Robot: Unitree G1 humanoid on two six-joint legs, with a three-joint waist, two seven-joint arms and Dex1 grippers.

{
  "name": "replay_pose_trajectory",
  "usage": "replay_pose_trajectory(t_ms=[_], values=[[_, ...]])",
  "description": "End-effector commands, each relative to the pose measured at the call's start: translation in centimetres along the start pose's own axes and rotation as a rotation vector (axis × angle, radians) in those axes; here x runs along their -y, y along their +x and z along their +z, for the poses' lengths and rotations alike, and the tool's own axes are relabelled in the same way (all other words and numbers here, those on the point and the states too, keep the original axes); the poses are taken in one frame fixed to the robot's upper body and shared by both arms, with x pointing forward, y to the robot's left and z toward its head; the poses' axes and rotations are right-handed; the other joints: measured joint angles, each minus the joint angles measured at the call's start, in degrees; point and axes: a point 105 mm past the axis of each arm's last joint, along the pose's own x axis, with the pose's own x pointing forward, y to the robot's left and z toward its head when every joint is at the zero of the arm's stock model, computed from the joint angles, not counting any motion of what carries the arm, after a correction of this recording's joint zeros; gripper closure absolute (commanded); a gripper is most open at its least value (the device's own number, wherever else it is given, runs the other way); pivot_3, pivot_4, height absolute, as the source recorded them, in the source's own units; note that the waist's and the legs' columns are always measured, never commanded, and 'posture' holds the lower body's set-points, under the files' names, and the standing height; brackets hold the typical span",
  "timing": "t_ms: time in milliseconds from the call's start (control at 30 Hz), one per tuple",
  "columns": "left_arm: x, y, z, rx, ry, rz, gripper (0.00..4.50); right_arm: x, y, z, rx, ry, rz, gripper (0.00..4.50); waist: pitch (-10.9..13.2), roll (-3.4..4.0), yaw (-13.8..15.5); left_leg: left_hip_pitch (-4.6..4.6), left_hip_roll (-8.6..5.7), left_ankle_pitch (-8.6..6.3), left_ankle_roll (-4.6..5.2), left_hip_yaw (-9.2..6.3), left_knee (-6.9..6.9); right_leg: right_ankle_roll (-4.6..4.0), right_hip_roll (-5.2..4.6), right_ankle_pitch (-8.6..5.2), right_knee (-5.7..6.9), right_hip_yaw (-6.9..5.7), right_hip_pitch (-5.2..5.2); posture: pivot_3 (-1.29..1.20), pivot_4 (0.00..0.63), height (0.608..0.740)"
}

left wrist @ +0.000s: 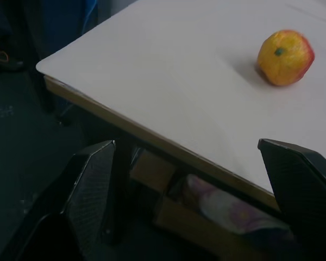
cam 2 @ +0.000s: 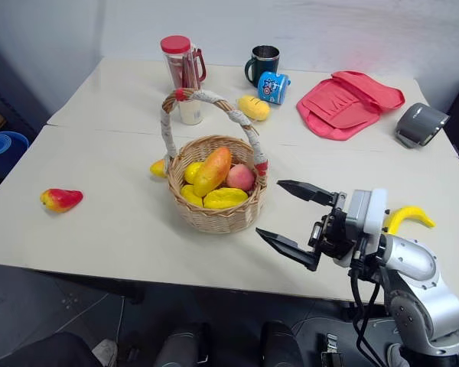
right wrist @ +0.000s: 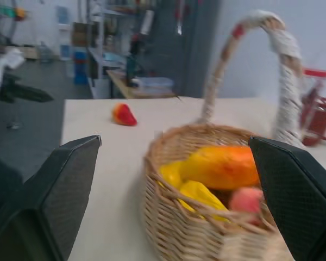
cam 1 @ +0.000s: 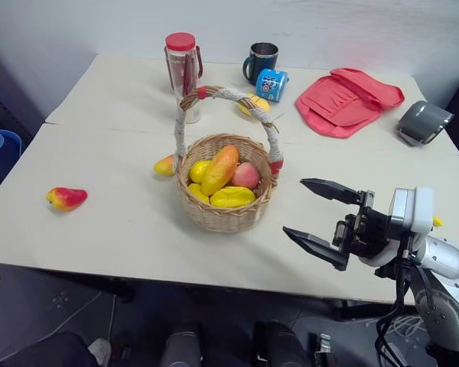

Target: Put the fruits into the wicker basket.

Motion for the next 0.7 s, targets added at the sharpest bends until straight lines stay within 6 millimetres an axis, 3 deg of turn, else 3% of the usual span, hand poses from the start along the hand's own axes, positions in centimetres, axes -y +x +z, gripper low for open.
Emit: replay_pose_trajectory(t_ms=[33,100,233,333,433,700], values=[[0.4,0.2,1.7,-0.029,-0.026,-0.031,0.11,-0.5,1.2,1.7,0.083,-0.026,0.027,0.01,-0.02,-0.04,-0.12,0.0,0.02,-0.06,-0.11,0.03,0.0,-0.04,-0.03,0.03,-0.02,0.01,-0.02,0.0,0.15,0.74],[1.1,1.0,2.1,-0.064,-0.014,-0.051,0.11,-0.7,1.7,1.7,0.094,-0.024,0.035,0.01,-0.02,-0.04,-0.09,-0.02,0.09,-0.19,-0.33,0.05,-0.02,-0.08,-0.16,0.06,-0.04,0.02,0.03,0.0,0.15,0.74],[5.7,4.4,4.4,-0.062,0.031,-0.216,0.11,-1.1,2.0,1.1,0.086,-0.016,0.054,0.01,-0.02,-0.03,0.17,-0.03,0.1,-0.21,-0.37,0.02,-0.08,-0.16,-0.14,0.02,0.0,-0.03,0.01,0.0,0.15,0.74],[7.7,7.3,4.9,-0.119,0.141,-0.281,0.11,-1.0,2.0,0.6,0.082,-0.011,0.051,0.01,-0.04,-0.07,0.11,-0.03,0.07,-0.19,-0.39,0.05,-0.04,-0.15,0.0,0.03,0.05,-0.06,0.01,0.0,0.15,0.74],[8.7,10.4,4.5,-0.189,0.239,-0.318,0.11,-1.1,2.4,0.1,0.085,-0.006,0.066,0.01,-0.01,-0.01,-0.22,0.0,0.0,-0.03,-0.11,0.32,-0.07,-0.06,0.0,0.08,0.07,-0.08,-0.04,0.0,0.15,0.74],[9.2,15.8,4.8,-0.24,0.359,-0.27,0.11,-1.2,2.8,-0.5,0.09,-0.007,0.06,0.01,-0.01,-0.02,-0.85,-0.02,0.04,0.01,-0.42,1.38,-0.05,-0.02,0.18,0.1,0.23,-0.24,-0.41,0.0,0.15,0.74]])
